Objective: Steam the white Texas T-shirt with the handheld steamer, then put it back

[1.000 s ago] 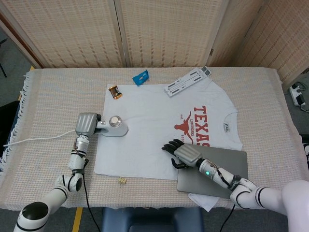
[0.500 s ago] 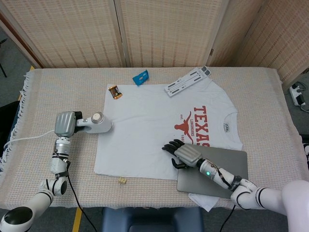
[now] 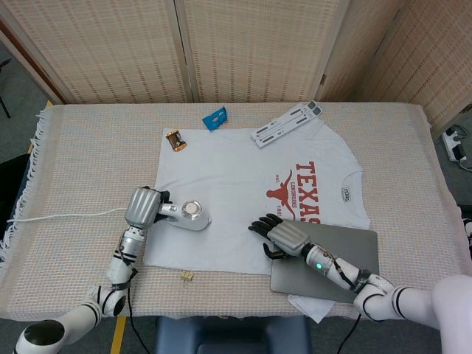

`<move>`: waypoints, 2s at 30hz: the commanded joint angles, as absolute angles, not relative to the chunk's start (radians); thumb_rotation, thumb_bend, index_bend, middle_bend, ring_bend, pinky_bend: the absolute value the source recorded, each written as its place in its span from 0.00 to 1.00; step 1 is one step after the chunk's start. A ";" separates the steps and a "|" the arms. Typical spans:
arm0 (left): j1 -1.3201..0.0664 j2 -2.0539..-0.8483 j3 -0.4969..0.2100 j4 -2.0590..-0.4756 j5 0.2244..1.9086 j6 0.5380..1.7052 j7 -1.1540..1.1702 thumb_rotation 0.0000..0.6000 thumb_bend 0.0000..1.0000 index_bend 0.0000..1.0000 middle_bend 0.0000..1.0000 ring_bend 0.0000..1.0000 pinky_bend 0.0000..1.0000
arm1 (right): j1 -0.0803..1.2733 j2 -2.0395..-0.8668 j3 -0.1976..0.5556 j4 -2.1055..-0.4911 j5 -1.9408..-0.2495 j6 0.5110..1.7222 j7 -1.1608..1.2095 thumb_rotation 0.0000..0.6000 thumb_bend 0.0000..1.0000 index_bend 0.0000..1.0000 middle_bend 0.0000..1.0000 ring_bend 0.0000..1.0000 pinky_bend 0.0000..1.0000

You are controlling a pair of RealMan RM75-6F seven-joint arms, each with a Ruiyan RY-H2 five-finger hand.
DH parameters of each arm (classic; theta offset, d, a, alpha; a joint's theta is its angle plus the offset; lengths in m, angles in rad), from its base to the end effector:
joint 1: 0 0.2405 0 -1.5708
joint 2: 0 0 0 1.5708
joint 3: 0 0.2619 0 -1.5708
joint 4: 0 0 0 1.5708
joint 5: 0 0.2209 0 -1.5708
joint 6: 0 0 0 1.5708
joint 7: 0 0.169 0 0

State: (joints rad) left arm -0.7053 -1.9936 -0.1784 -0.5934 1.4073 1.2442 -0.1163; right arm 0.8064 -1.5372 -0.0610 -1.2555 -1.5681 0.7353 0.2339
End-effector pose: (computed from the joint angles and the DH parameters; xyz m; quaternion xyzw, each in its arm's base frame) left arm -0.2025 0.4073 -0.0597 -0.6558 -0.2995 -0.4754 0.5042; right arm -0.1962 -0.3392 -0.0823 0.8471 -0.3877 0.2723 0.2407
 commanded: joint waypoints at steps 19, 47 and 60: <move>-0.634 -1.930 -0.066 -0.583 1.496 1.271 -0.157 1.00 0.36 0.82 1.00 0.83 0.72 | 0.809 -1.546 -0.064 -1.246 -1.566 0.739 0.244 0.11 0.76 0.00 0.06 0.00 0.00; -0.693 -1.861 -0.196 -0.763 1.466 1.272 -0.039 1.00 0.36 0.83 1.00 0.83 0.72 | 0.808 -1.535 -0.060 -1.245 -1.559 0.751 0.244 0.12 0.76 0.00 0.07 0.00 0.00; -0.862 -2.108 -0.285 -0.345 1.343 1.022 -0.041 1.00 0.36 0.82 0.99 0.83 0.73 | 0.820 -1.568 -0.040 -1.239 -1.556 0.756 0.225 0.11 0.76 0.00 0.07 0.00 0.00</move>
State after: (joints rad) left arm -0.8362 -2.0698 -0.2689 -0.3912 1.3690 1.0617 -0.0412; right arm 0.8194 -1.5677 -0.0406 -1.2397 -1.5559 0.7558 0.2254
